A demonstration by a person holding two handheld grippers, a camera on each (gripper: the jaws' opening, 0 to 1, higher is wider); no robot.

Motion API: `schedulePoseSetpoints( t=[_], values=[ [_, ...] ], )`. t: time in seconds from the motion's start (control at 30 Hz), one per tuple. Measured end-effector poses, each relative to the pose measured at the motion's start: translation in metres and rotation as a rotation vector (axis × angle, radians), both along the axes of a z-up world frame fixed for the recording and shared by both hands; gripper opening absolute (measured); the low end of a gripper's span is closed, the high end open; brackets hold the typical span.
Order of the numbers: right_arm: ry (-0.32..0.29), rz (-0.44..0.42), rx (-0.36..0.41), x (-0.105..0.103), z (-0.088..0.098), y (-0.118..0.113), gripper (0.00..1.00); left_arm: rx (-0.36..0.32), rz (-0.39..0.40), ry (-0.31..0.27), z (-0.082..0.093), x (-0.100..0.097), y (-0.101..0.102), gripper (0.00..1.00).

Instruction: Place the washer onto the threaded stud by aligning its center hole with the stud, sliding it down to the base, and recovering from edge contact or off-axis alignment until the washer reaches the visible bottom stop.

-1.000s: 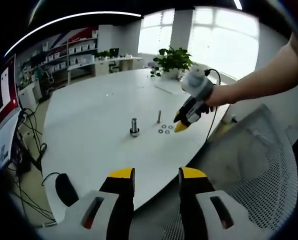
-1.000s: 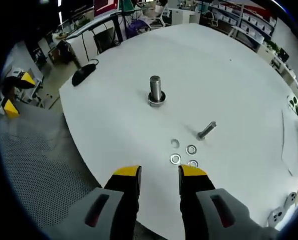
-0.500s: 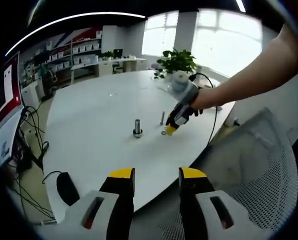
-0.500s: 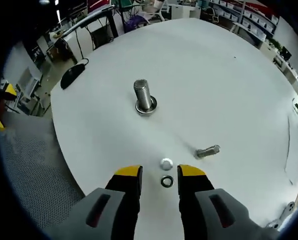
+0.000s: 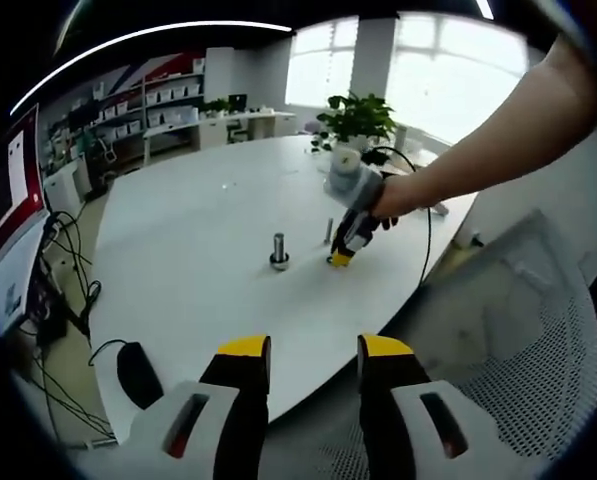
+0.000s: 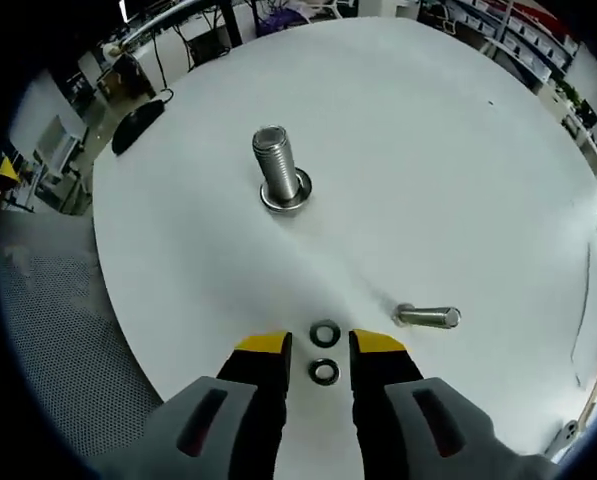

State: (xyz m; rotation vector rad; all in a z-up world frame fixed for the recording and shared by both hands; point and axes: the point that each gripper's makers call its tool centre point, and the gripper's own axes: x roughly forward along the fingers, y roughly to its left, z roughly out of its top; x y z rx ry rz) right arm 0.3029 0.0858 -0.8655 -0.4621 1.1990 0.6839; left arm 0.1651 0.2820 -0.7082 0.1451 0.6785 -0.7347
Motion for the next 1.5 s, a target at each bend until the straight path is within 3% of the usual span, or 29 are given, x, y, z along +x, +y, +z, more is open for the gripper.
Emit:
schedulePoseSetpoints(
  t=[0.2,0.47,0.63,0.9,1.5],
  values=[
    [0.003,0.058,-0.038,0.001,-0.001,-0.002,0.21,0.004,-0.004,0.005,-0.001,-0.001,0.0,0.32],
    [0.024,0.201,-0.117,-0.001,-0.003,0.002,0.18,0.005,-0.005,0.008,-0.001,0.0,0.0,0.32],
    [0.072,0.171,-0.145,0.002,-0.004,0.001,0.18,0.005,0.001,0.007,-0.001,0.0,0.001,0.32],
    [0.112,0.193,-0.217,0.008,-0.01,-0.003,0.15,0.011,-0.002,0.011,-0.002,-0.001,0.001,0.31],
    [0.038,0.146,-0.154,0.007,-0.009,-0.005,0.14,0.013,-0.001,0.009,-0.002,0.001,0.002,0.3]
  ],
)
